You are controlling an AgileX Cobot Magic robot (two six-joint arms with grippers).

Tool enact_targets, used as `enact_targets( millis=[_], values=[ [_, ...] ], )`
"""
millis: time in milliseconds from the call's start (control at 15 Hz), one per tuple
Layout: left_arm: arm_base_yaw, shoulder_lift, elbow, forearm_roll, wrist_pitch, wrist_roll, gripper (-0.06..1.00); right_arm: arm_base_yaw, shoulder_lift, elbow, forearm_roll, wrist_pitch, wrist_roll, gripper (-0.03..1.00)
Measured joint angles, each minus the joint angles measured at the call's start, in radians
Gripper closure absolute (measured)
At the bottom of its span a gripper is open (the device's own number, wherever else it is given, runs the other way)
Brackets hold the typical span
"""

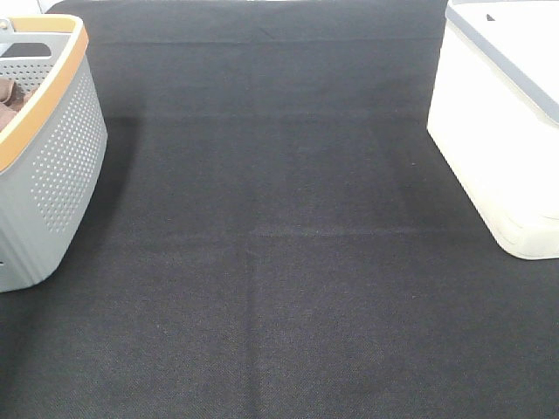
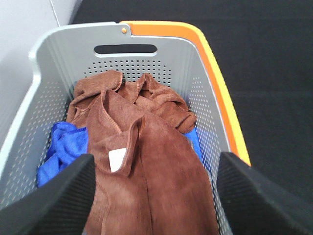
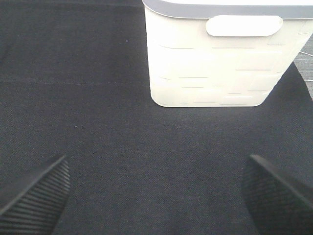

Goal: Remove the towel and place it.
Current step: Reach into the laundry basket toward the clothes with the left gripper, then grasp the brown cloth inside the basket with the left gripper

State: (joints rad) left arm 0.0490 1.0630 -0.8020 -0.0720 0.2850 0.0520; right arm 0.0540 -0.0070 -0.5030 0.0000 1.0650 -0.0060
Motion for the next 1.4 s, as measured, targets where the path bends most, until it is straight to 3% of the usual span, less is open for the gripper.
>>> enact_targets(
  millis=[133,267,800,867,1067,1400],
  values=[
    [0.001,0.163,-0.122,0.0,0.008,-0.005,0.27,0.0,0.0,0.0,0.0,0.0,0.0,0.07],
    [0.001,0.356,-0.295,0.009,0.085,-0.023,0.27,0.0,0.0,0.0,0.0,0.0,0.0,0.07],
    [0.001,0.847,-0.926,0.072,0.61,-0.027,0.27,0.0,0.0,0.0,0.0,0.0,0.0,0.07],
    [0.001,0.847,-0.926,0.072,0.61,-0.027,0.27,0.0,0.0,0.0,0.0,0.0,0.0,0.07],
    [0.001,0.963,-1.017,0.089,0.744,-0.027,0.27,0.0,0.0,0.0,0.0,0.0,0.0,0.07],
    [0.001,1.056,-1.025,0.134,0.762,-0.028,0.27,0.0,0.0,0.0,0.0,0.0,0.0,0.07]
  ],
)
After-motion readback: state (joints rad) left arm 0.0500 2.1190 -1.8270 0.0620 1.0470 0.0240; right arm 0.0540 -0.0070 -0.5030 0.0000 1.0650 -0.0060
